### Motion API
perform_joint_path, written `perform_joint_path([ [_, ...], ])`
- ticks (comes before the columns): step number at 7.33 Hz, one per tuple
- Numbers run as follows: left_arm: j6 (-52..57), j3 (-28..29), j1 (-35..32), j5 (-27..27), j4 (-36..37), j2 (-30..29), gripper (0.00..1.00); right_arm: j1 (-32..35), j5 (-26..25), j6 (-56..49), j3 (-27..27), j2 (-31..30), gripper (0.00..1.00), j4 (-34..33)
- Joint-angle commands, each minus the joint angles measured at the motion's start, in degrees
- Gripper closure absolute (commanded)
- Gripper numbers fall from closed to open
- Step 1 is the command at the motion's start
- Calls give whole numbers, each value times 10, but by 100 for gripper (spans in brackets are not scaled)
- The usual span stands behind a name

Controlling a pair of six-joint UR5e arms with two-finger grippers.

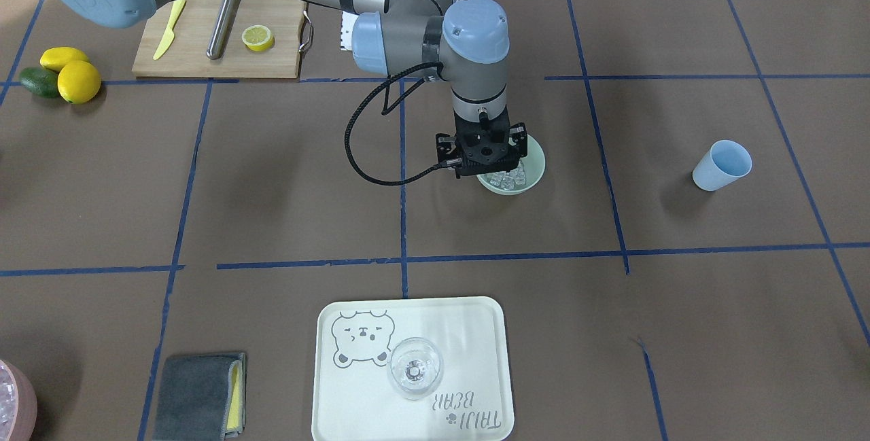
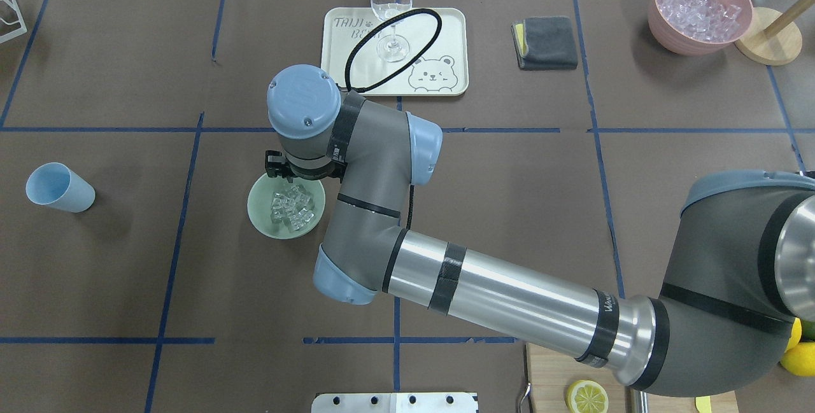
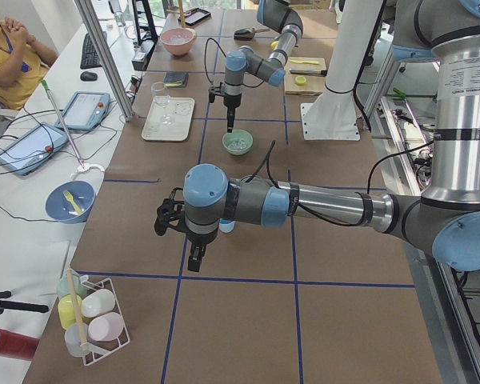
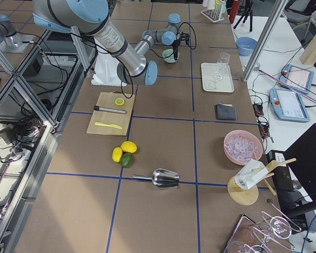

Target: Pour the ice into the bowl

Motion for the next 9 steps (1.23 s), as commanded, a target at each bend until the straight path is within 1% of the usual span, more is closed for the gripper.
perform_joint_path([
  [1, -1, 1, 0, 1, -2, 0, 0, -10, 0, -2, -14, -1, 27, 1],
  [2, 0, 1, 0, 1, -2, 0, 0, -11, 0, -3, -14, -2, 47, 1],
  [3, 0, 1, -1, 1, -1, 0, 0, -12, 3, -4, -14, -4, 64, 1],
  [4, 0, 2, -1, 2, -1, 0, 0, -12, 5, -5, -14, -3, 86, 1],
  [5, 0, 2, 0, 2, -1, 1, 0, -16, 5, -4, -14, -3, 100, 1],
  [8, 1, 4, 0, 3, -2, 1, 0, -12, 5, 6, 2, -10, 100, 2],
  [9, 1, 4, 0, 2, -2, 1, 0, 6, 10, -2, 38, -26, 100, -10],
])
